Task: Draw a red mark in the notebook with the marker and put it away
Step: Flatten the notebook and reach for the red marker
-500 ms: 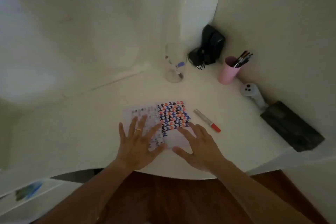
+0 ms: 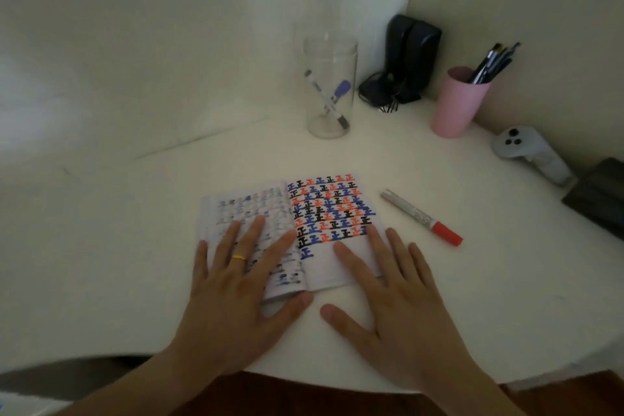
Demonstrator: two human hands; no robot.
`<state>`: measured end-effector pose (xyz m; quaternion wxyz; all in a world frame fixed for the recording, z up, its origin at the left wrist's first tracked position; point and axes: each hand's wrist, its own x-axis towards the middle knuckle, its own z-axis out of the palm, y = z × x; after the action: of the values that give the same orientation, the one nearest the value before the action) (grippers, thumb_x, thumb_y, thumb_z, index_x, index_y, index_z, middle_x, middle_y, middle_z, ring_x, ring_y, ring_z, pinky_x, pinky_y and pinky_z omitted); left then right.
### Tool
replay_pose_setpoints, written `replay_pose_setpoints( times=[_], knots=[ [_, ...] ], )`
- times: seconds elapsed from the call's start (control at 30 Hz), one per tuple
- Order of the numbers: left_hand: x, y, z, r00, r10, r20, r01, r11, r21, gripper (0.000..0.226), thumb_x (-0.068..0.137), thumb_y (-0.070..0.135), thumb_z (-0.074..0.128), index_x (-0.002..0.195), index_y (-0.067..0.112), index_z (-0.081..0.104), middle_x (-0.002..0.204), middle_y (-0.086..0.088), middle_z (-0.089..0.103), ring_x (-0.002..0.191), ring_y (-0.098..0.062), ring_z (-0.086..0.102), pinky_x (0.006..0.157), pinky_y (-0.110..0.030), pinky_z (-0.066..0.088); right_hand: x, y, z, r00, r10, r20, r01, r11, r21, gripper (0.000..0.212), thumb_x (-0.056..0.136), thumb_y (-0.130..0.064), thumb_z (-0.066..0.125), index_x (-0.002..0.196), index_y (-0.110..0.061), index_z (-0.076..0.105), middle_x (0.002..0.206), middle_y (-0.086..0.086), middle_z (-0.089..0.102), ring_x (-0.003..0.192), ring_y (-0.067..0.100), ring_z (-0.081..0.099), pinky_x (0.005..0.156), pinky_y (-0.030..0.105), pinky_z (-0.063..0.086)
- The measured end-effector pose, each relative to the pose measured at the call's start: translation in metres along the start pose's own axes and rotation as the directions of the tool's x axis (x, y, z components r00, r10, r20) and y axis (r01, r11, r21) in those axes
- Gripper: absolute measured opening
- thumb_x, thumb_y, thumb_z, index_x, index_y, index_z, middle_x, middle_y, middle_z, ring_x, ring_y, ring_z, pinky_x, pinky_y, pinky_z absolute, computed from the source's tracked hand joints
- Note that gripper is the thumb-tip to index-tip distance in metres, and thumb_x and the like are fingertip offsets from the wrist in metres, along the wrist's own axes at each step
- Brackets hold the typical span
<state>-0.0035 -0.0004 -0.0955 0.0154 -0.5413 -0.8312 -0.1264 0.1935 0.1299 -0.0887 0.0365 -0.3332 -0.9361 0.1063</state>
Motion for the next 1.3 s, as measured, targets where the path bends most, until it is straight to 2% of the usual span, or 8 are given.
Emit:
replay_pose_setpoints(
  times=[0.2, 0.3, 0.4, 0.6, 0.83, 1.03, 1.13, 1.3],
  knots=[
    [-0.003, 0.004, 0.002, 0.996, -0.023, -0.089, 0.021, 1.000, -0.021, 0.084, 0.071, 0.095, 0.024, 0.147, 0.058, 0.023, 0.166, 0.010, 0.025, 0.153, -0.019, 0.020, 0.124, -0.055, 0.010, -0.005, 0.000, 0.002, 0.990, 0.027, -0.139, -0.019, 0.998, 0.053, 0.065, 0.091, -0.071, 0.030, 0.148, -0.041, 0.040, 0.166, 0.001, 0.028, 0.153, 0.024, 0.018, 0.123, 0.039, 0.015],
    [-0.011, 0.006, -0.004, 0.979, 0.014, -0.204, -0.007, 0.999, 0.034, 0.078, 0.072, 0.088, 0.042, 0.132, 0.041, 0.056, 0.143, 0.005, 0.059, 0.133, -0.021, 0.052, 0.119, -0.053, 0.024, -0.013, 0.003, 0.006, 0.924, 0.000, -0.383, -0.013, 0.999, -0.031, 0.038, 0.095, -0.044, 0.045, 0.107, -0.020, 0.073, 0.114, 0.006, 0.071, 0.108, 0.027, 0.057, 0.093, 0.039, 0.047],
    [-0.022, 0.009, -0.009, 0.946, 0.040, -0.320, -0.040, 0.999, 0.006, 0.058, 0.078, 0.075, 0.057, 0.105, 0.026, 0.072, 0.107, 0.001, 0.072, 0.101, -0.024, 0.065, 0.091, -0.041, 0.050, -0.021, 0.000, 0.002, 0.904, 0.030, -0.427, -0.026, 1.000, 0.013, 0.026, 0.095, -0.030, 0.050, 0.095, -0.014, 0.071, 0.097, 0.006, 0.067, 0.093, 0.026, 0.057, 0.081, 0.037, 0.047],
    [-0.033, 0.014, -0.006, 0.939, 0.050, -0.341, -0.075, 0.995, -0.062, 0.047, 0.080, 0.065, 0.059, 0.088, 0.020, 0.071, 0.088, -0.005, 0.066, 0.084, -0.028, 0.064, 0.070, -0.037, 0.055, -0.026, -0.007, -0.001, 0.903, 0.059, -0.426, -0.041, 0.998, 0.050, 0.021, 0.093, -0.028, 0.052, 0.096, -0.011, 0.063, 0.098, 0.010, 0.064, 0.094, 0.031, 0.055, 0.084, 0.042, 0.049],
    [-0.018, 0.005, -0.004, 0.926, 0.281, -0.253, -0.249, 0.957, 0.151, 0.035, 0.095, 0.056, 0.040, 0.117, 0.039, 0.062, 0.111, -0.005, 0.061, 0.099, -0.028, 0.059, 0.078, -0.042, 0.046, -0.014, -0.001, -0.006, 0.942, 0.063, -0.331, -0.053, 0.998, 0.039, 0.025, 0.095, -0.042, 0.050, 0.106, -0.020, 0.058, 0.111, 0.004, 0.060, 0.105, 0.024, 0.055, 0.082, 0.037, 0.048],
    [0.002, -0.002, -0.010, 0.934, 0.356, 0.040, -0.354, 0.903, 0.244, 0.046, 0.099, 0.060, 0.015, 0.144, 0.059, 0.022, 0.160, -0.015, 0.032, 0.142, -0.036, 0.034, 0.100, -0.055, 0.038, 0.025, 0.037, -0.025, 0.907, 0.143, -0.397, -0.254, 0.936, -0.242, 0.055, 0.100, -0.028, 0.042, 0.154, -0.028, 0.031, 0.149, 0.012, 0.049, 0.123, 0.036, 0.052, 0.098, 0.045, 0.044],
    [0.020, -0.009, -0.021, 0.921, 0.342, 0.188, -0.379, 0.898, 0.223, 0.053, 0.092, 0.074, 0.009, 0.144, 0.065, 0.003, 0.167, -0.012, 0.013, 0.150, -0.035, 0.018, 0.110, -0.060, 0.028, 0.038, 0.040, -0.027, 0.953, 0.176, -0.247, -0.258, 0.899, -0.354, 0.062, 0.096, -0.015, 0.043, 0.154, -0.031, 0.026, 0.131, 0.010, 0.059, 0.111, 0.032, 0.056, 0.089, 0.041, 0.045],
    [0.074, -0.016, -0.036, 0.883, 0.292, 0.367, -0.371, 0.914, 0.165, 0.063, 0.084, 0.082, 0.008, 0.144, 0.065, 0.005, 0.167, -0.011, 0.006, 0.150, -0.036, 0.005, 0.112, -0.062, 0.025, 0.071, 0.028, -0.037, 0.912, 0.072, -0.405, -0.220, 0.917, -0.332, 0.048, 0.093, -0.005, 0.051, 0.138, -0.022, 0.052, 0.119, 0.004, 0.063, 0.102, 0.025, 0.057, 0.081, 0.034, 0.044]
  ],
)
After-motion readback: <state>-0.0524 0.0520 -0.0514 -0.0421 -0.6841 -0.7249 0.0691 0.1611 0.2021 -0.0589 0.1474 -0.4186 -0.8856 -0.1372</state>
